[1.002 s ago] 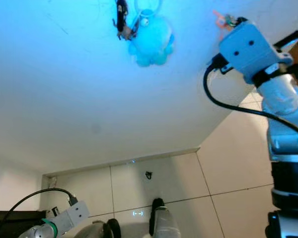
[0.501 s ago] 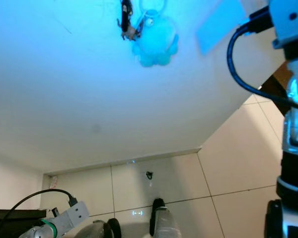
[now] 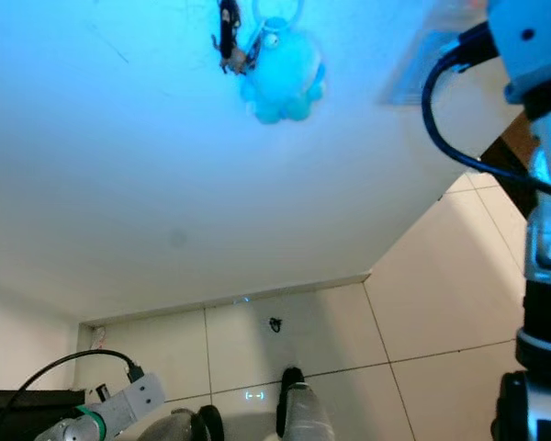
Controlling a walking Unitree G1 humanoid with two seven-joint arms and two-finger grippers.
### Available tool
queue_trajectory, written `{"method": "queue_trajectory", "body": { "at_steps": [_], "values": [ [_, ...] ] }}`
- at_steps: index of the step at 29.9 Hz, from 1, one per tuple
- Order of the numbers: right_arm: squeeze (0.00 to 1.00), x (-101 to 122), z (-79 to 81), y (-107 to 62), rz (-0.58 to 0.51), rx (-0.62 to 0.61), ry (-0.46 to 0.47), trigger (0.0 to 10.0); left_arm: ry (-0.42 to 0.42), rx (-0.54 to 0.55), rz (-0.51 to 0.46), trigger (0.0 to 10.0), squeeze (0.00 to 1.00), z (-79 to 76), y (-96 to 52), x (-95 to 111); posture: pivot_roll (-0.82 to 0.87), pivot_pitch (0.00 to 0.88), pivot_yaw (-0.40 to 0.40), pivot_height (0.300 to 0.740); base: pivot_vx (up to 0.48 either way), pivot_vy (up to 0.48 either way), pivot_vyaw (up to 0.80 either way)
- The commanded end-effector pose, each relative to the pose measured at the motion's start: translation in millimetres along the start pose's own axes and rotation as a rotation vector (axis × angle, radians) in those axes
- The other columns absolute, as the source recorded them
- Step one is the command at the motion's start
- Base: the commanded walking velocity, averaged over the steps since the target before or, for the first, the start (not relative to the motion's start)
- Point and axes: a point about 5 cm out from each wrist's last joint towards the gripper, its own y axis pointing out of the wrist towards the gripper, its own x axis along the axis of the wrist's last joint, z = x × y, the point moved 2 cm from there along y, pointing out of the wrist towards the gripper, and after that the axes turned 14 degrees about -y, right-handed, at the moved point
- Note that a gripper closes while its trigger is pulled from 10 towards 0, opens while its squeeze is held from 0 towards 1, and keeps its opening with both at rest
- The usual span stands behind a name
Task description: Hang keys on a hook
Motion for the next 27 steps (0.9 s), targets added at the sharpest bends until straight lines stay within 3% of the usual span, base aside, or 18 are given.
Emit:
{"method": "queue_trajectory", "body": {
  "at_steps": [1,10,16,27],
  "values": [
    [0.00,5.7,-0.8,2.0,-0.036,-0.002,0.004,10.0,-0.003,-0.023,0.054,10.0,0.00,-8.3,-3.8,-16.8,-0.17,0.219,0.099,0.740,0.000,0.000,0.00],
    [0.00,8.0,3.1,13.8,-0.056,0.007,0.012,10.0,-0.011,-0.020,0.054,10.0,0.00,-7.8,-3.6,-16.5,-0.17,0.221,0.098,0.740,0.000,0.000,0.00],
    [0.00,-2.7,2.1,14.5,-0.011,-0.003,-0.009,10.0,-0.017,-0.017,0.056,10.0,0.00,-7.0,-3.6,-16.6,-0.16,0.223,0.099,0.740,0.000,0.000,0.00],
    [0.00,-43.0,-4.2,-6.1,0.189,-0.047,-0.155,10.0,-0.015,-0.015,0.058,10.0,0.00,-5.9,-3.8,-17.0,-0.16,0.231,0.105,0.740,0.000,0.000,0.00]
  ]
}}
